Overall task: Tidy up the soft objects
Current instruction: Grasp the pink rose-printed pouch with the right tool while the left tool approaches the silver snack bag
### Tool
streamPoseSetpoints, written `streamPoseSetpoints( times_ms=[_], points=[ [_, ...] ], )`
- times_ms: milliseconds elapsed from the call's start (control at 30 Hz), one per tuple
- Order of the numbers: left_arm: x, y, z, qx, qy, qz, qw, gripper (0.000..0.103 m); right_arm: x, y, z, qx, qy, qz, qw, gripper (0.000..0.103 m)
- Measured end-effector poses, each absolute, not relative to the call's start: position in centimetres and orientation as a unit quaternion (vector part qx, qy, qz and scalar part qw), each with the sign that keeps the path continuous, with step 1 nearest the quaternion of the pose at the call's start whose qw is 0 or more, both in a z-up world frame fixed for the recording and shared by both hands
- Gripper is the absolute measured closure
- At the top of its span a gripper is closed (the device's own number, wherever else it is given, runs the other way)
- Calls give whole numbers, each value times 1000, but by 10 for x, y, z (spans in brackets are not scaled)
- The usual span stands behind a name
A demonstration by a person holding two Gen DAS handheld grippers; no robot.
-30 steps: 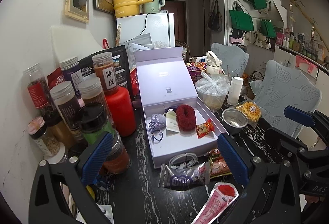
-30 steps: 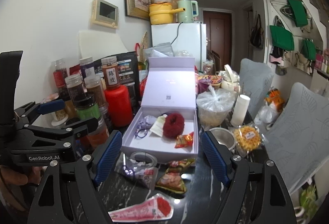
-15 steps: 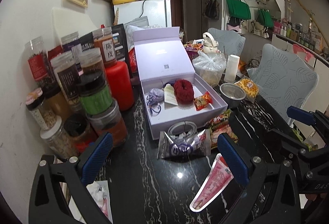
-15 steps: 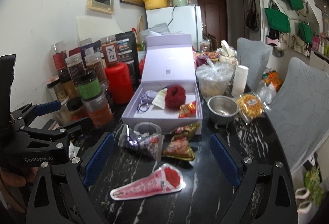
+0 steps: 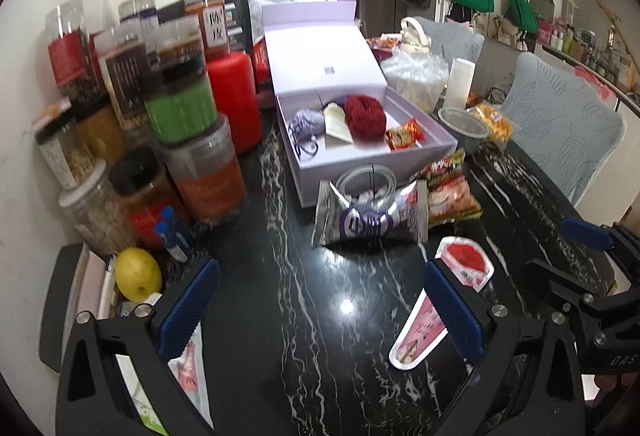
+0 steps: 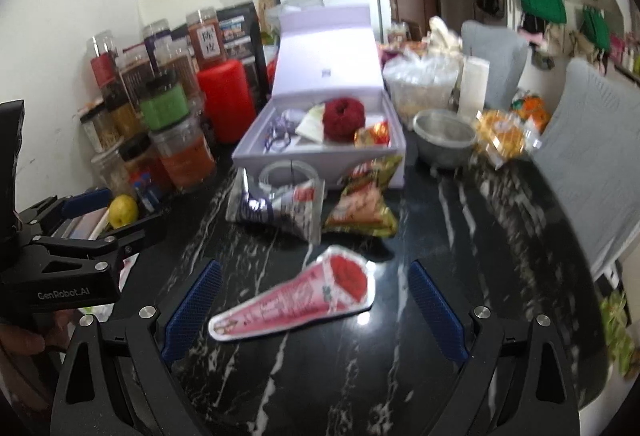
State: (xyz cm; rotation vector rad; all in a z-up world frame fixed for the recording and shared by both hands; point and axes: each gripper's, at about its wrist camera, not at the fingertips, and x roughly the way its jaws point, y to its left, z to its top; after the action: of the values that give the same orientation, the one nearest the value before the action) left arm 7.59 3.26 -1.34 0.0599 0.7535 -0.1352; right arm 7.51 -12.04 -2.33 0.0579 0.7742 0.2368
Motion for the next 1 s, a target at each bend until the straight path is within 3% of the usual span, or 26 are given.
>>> streamPoseSetpoints(
  times_ms=[733, 1000],
  points=[
    [87, 50, -70, 28, 413, -64, 908, 0, 106, -103, -98, 77, 478, 100, 869, 8],
    [96, 68, -76, 5, 422, -52, 905, 0, 129, -92, -102, 57, 477, 97, 872, 8]
  ],
)
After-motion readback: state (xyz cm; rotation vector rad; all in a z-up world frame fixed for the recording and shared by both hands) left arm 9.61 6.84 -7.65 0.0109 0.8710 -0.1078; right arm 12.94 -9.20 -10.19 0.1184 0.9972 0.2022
